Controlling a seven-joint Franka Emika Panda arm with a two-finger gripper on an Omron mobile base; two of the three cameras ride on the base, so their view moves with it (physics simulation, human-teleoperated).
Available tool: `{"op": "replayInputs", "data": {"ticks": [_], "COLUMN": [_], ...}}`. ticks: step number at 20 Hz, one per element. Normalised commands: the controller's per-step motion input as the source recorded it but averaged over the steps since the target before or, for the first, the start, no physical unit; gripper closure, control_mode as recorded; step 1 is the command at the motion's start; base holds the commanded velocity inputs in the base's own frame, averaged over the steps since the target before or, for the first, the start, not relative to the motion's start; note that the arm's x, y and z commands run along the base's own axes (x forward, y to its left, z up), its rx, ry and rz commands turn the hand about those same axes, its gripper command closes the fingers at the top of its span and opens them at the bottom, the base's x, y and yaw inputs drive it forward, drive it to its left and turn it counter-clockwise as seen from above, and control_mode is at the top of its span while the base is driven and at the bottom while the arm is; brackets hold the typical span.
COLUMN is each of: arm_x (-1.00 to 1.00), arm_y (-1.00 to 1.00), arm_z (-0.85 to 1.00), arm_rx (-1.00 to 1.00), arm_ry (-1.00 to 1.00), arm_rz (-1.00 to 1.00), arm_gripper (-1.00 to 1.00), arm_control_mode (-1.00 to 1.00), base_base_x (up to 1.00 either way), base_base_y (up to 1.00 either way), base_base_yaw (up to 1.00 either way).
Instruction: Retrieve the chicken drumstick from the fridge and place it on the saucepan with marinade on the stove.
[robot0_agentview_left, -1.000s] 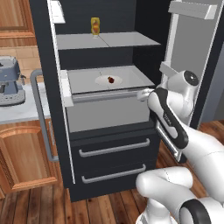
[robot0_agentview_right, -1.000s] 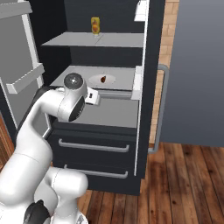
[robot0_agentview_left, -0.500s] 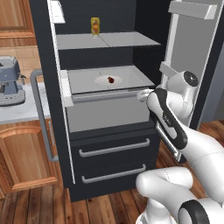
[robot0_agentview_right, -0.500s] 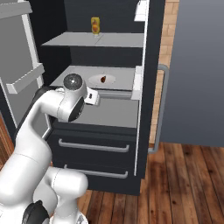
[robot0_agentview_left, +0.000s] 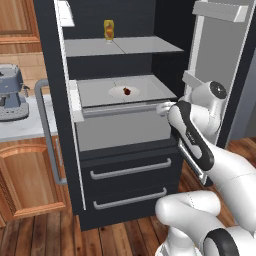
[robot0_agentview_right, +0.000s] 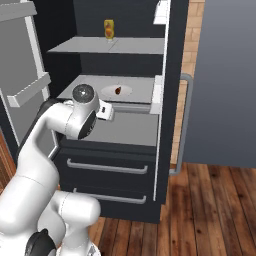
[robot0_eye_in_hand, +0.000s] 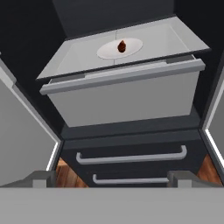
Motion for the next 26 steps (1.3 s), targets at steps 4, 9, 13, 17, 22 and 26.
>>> {"op": "replayInputs", "data": {"ticks": [4,9,13,17,22,26], "arm_x": [0.00,0.00,0.00,0.00,0.00,0.00], "arm_y": [0.00,0.00,0.00,0.00,0.00,0.00], "arm_z": [0.00,0.00,0.00,0.00,0.00,0.00], "arm_rx": [0.00,0.00,0.00,0.00,0.00,0.00], "arm_ry": [0.00,0.00,0.00,0.00,0.00,0.00], "arm_rz": [0.00,0.00,0.00,0.00,0.00,0.00], "arm_gripper": [-1.00,-1.00,-1.00,-1.00,-1.00,-1.00], "arm_control_mode": [1.00,1.00,1.00,1.00,1.00,1.00], "base_base_x": [0.00,0.05,0.13,0.40,0.72,0.80], "base_base_y": [0.00,0.23,0.23,0.02,0.00,0.00], "base_base_yaw": [0.00,0.00,-0.02,-0.01,0.00,0.00]}}
